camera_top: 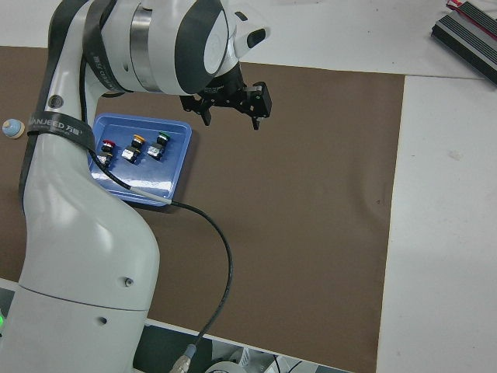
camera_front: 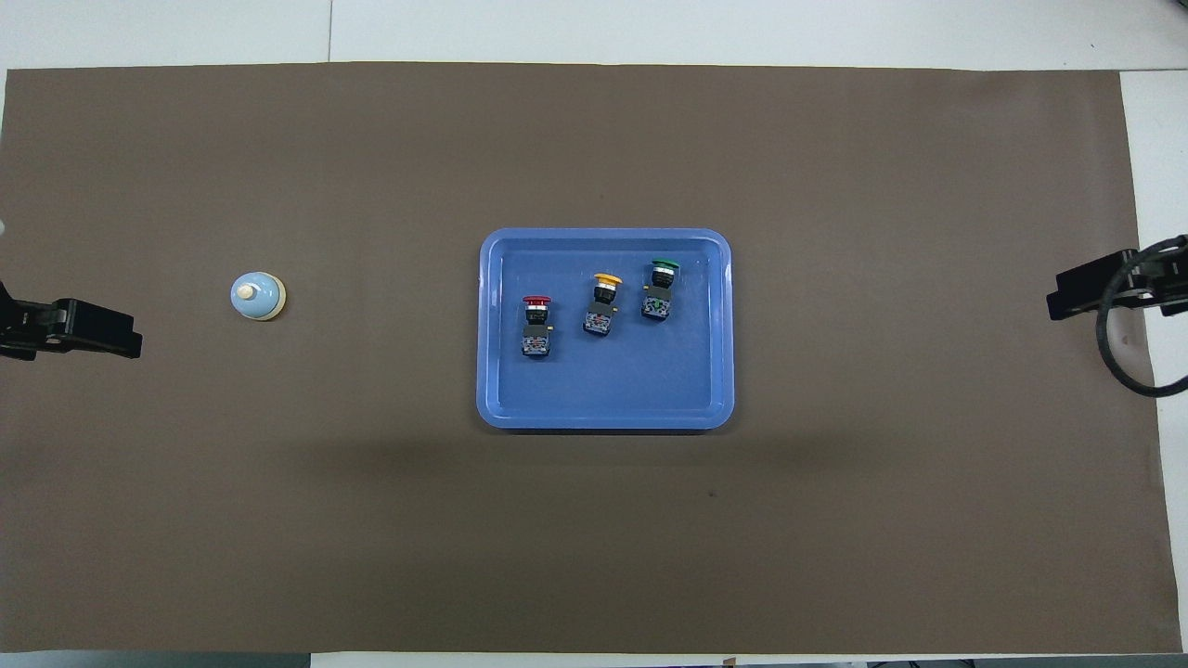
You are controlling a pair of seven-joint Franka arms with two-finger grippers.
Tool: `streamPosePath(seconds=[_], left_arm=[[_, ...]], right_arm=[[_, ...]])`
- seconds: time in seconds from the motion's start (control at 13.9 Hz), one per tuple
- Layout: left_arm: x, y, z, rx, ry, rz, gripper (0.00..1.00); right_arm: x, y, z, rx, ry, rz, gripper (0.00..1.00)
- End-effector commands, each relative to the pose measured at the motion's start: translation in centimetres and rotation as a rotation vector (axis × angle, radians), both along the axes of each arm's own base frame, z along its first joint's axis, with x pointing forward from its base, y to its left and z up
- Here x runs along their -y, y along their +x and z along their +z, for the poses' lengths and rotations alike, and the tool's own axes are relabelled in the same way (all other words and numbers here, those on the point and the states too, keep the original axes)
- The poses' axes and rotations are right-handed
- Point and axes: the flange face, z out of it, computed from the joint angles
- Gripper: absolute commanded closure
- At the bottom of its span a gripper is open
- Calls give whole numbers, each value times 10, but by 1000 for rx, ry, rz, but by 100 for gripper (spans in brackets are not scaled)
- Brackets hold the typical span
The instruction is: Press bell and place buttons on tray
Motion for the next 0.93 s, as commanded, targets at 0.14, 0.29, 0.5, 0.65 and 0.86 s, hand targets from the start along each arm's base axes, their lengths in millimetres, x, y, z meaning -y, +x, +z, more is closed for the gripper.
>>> streamPosePath(seconds=[0.14,0.29,0.5,0.65,0.86], left_arm=[[3,10,-1,96,1,99,56],[5,22,-22,105,-1,78,100],[6,57,-67,136,-7,69,100],[7,85,-109,153,-4,63,100],[2,109,-155,168,-7,51,100]], right_arm=[[17,-11,3,16,-16,14,0],[20,-11,3,20,-39,10,0],[17,-10,3,22,-38,13,0],[16,-10,3,22,-39,16,0],[16,-11,3,20,-38,13,0]])
